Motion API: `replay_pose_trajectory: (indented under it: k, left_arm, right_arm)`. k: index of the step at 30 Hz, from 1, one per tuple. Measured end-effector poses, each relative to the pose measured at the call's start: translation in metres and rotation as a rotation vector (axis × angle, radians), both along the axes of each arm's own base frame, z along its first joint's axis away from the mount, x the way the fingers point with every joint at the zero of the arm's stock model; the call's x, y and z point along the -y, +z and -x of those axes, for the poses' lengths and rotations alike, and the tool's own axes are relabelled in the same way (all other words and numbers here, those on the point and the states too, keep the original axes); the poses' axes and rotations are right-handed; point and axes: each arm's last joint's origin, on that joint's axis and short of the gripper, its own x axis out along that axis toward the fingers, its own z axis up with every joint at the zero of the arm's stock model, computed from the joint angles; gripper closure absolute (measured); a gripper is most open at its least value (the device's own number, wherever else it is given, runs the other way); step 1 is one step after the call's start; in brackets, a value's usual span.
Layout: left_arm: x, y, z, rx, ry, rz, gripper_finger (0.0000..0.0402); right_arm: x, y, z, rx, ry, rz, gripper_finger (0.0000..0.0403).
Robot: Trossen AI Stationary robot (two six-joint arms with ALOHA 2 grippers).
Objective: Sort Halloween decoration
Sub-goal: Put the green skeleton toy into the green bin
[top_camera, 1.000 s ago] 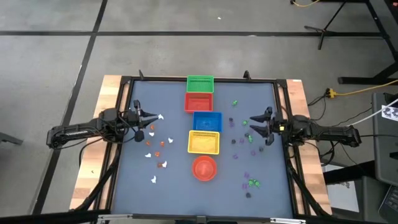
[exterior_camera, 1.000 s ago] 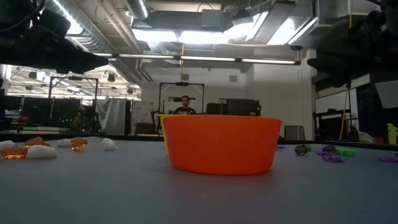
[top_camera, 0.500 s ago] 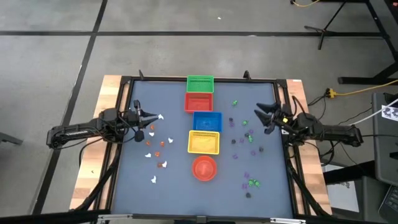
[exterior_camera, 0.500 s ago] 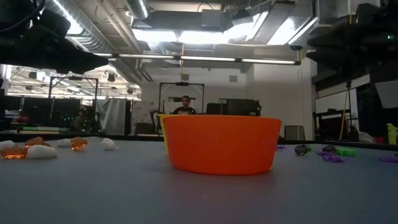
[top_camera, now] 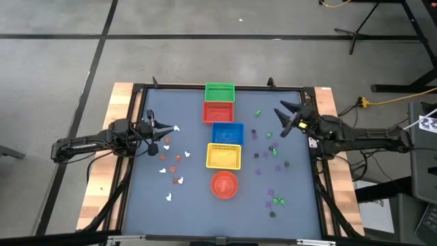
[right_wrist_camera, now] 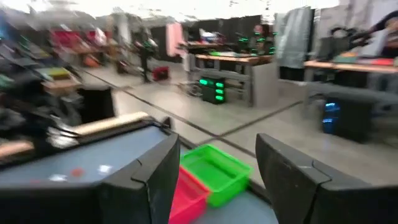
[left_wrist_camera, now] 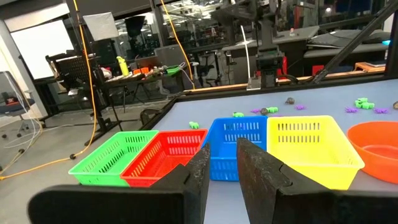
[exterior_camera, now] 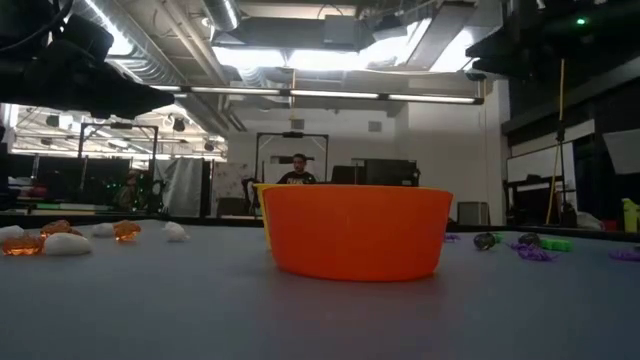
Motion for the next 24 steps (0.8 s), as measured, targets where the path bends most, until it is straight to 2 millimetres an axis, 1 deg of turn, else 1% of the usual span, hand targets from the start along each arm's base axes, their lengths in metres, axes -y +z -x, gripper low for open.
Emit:
replay_pose_trajectory:
  k: [5, 8, 13, 19, 24]
  left_arm:
    - [0.000, 0.000, 0.000, 0.000, 0.000, 0.000, 0.0337]
    - [0.000, 0.000, 0.000, 0.000, 0.000, 0.000, 0.0337]
    - [0.000, 0.000, 0.000, 0.000, 0.000, 0.000, 0.0337]
    - [0.000, 0.000, 0.000, 0.000, 0.006, 0.000, 0.0337]
    - [0.000, 0.000, 0.000, 0.001, 0.006, 0.000, 0.0337]
  right_arm:
    - [0.004, -0.002, -0.016, -0.112, -0.051, 0.037, 0.0191]
    - [0.013, -0.008, -0.021, -0.155, -0.096, 0.027, 0.0191]
    - [0.039, -0.021, -0.021, -0.238, -0.150, -0.049, 0.0191]
    - [0.073, -0.040, -0.018, -0.323, -0.098, -0.181, 0.0191]
    - [0.099, -0.060, -0.018, -0.391, -0.062, -0.297, 0.0191]
